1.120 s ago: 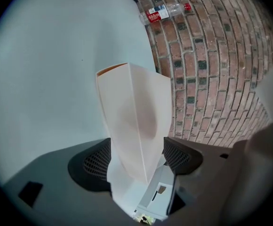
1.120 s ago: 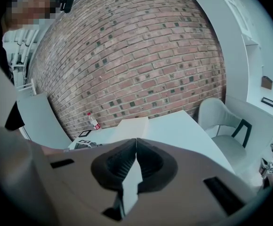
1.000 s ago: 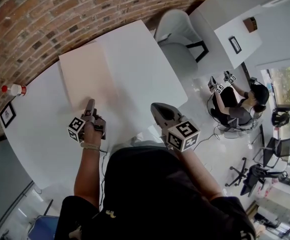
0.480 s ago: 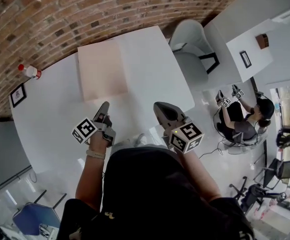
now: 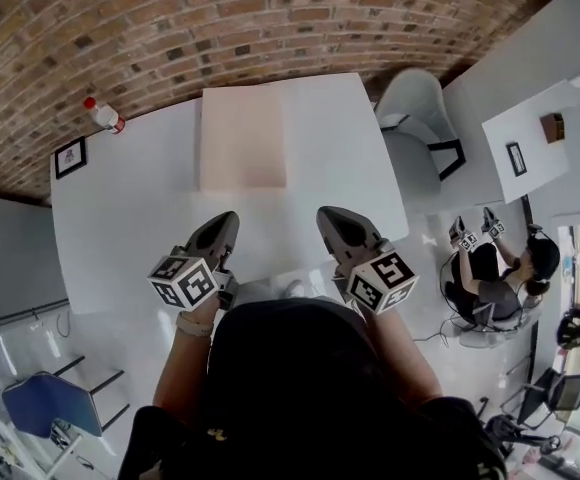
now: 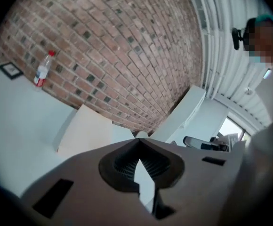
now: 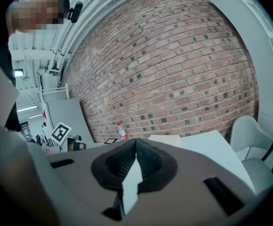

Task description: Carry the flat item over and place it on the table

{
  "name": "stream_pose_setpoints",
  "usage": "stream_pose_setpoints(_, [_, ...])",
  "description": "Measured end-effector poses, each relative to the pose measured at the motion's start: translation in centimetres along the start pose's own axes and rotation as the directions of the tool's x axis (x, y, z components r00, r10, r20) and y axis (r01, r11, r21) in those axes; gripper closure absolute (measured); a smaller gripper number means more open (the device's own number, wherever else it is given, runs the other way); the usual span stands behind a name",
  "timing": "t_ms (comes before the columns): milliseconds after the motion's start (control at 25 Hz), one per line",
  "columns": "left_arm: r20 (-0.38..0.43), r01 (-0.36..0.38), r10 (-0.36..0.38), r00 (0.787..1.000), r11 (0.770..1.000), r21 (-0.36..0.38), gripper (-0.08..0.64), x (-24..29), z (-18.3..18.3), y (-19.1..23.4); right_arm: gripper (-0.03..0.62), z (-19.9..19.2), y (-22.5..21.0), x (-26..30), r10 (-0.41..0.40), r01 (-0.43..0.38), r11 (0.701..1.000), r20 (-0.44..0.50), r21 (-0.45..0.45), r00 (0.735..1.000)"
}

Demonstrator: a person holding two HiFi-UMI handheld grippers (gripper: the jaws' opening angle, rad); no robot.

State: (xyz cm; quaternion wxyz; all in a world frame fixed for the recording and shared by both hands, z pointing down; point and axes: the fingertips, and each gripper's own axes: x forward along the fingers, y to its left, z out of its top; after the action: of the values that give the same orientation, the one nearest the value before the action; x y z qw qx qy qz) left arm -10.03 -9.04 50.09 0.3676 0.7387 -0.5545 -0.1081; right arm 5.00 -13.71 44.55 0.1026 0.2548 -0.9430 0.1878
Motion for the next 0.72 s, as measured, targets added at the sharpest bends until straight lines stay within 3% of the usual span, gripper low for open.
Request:
stream_pose_setpoints(200, [0.002, -0.025, 0.025, 1.000, 0.978, 0.206, 0.555, -2.4, 1.7, -2.6, 0.581, 0.8, 2.3, 0.8, 0.078, -0.078, 0.996, 0.002, -0.037, 0.997])
stream_pose_setpoints(400, [0.033, -0.097, 0.091, 0.995, 0.915, 0.391, 0.555, -4.6, 3.5, -4.2, 0.581, 2.2, 4.7, 1.1, 0.154, -0.153, 0.985, 0.011, -0.084, 0.988])
stream_pose_setpoints(720, [0.128, -0.172, 0.122, 0.984, 0.840, 0.515, 0.557, -7.2, 5.5, -5.3, 0.581, 3.3, 6.9, 1.3, 0.225, -0.221, 0.966, 0.015, -0.133, 0.974])
